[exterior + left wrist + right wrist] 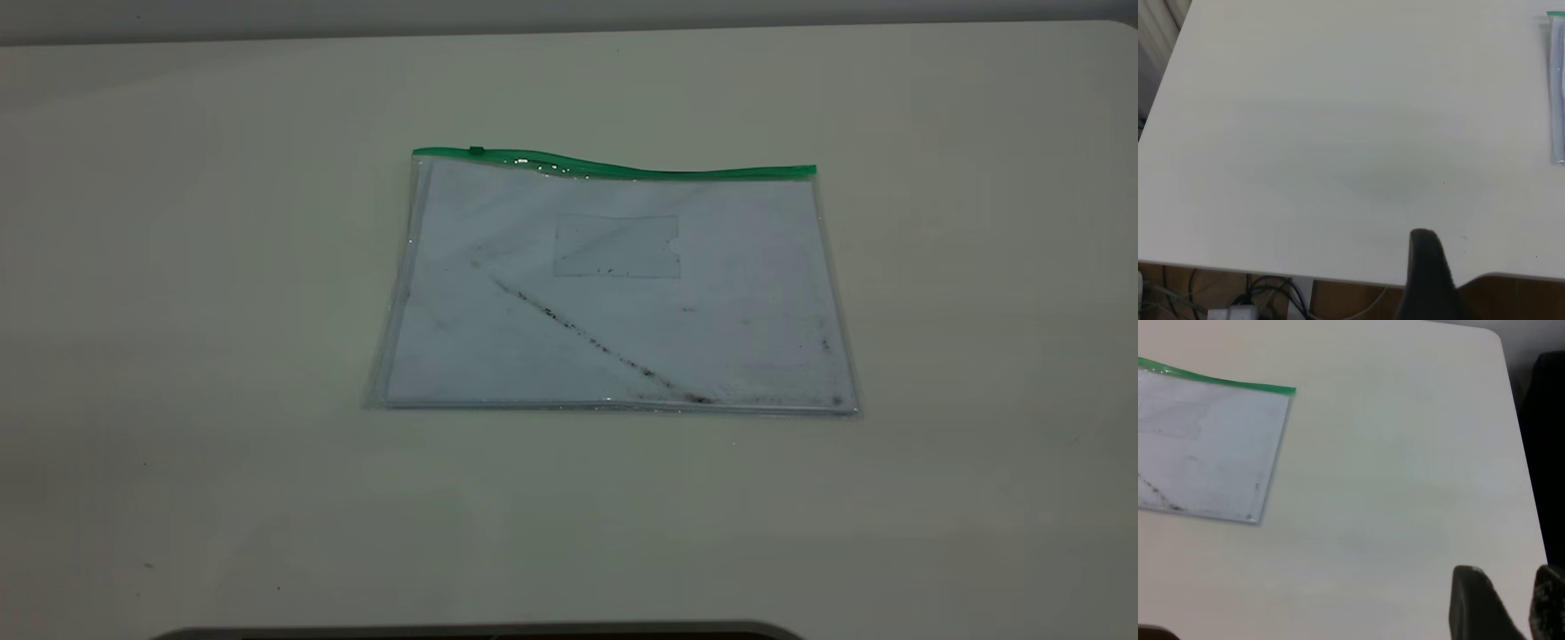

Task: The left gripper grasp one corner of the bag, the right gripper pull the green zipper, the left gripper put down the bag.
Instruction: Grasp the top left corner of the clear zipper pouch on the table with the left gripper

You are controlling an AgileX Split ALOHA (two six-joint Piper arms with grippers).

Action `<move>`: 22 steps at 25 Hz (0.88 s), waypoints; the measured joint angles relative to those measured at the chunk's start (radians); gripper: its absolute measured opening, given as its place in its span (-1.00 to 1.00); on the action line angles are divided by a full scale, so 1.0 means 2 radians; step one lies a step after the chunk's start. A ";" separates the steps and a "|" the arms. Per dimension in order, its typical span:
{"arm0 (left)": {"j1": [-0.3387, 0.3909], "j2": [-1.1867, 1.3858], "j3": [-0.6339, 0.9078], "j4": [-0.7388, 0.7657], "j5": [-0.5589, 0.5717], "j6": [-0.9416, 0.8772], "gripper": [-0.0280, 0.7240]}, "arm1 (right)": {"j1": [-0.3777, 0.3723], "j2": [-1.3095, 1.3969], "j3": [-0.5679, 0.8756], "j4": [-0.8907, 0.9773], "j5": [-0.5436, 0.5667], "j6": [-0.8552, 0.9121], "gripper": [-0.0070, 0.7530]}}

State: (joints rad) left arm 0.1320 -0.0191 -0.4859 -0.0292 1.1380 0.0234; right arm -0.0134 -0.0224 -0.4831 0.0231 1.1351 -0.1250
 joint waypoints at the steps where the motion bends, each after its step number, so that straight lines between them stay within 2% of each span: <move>1: 0.000 0.000 0.000 0.000 0.000 0.000 0.60 | 0.000 0.000 0.000 0.000 0.000 0.000 -0.35; 22: 0.000 0.022 -0.004 -0.008 0.000 0.000 0.60 | 0.000 0.000 0.000 0.003 0.000 0.000 -0.35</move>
State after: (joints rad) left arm 0.1320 0.0240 -0.4935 -0.0453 1.1380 0.0243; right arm -0.0134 -0.0224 -0.4831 0.0289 1.1349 -0.1250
